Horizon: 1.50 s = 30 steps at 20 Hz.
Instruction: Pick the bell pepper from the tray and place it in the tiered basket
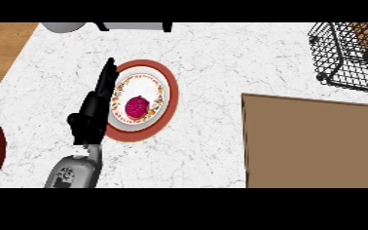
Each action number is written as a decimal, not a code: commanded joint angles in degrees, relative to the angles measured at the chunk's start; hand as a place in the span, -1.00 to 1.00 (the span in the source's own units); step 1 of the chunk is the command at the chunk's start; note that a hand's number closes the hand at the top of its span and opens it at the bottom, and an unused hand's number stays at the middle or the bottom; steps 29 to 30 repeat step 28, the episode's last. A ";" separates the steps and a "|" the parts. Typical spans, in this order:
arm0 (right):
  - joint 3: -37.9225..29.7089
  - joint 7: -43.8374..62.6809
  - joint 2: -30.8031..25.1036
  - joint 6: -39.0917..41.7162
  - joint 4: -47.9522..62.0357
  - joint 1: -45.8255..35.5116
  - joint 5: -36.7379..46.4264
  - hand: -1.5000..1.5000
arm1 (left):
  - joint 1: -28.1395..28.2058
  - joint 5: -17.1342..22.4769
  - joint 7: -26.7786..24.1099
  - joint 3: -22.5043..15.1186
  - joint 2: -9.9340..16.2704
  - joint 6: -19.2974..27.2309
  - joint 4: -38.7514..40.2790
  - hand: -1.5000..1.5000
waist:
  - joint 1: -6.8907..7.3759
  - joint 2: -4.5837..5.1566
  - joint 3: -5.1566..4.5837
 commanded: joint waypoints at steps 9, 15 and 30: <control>-13.64 -3.03 -3.07 -13.31 7.39 -3.53 -11.48 -1.00 | 0.28 0.14 -2.22 0.83 0.53 -0.85 1.15 0.00 | -0.15 0.04 0.01; -20.11 -0.09 -11.96 -12.35 8.64 1.10 -16.01 -1.00 | 2.15 0.52 -1.38 1.22 0.30 -0.59 0.22 0.00 | -1.53 -0.43 0.00; -40.61 -16.66 -26.08 5.16 12.24 30.73 -33.93 -1.00 | 1.63 -0.19 -0.14 1.53 -0.17 0.06 0.61 0.00 | -3.71 -0.80 0.01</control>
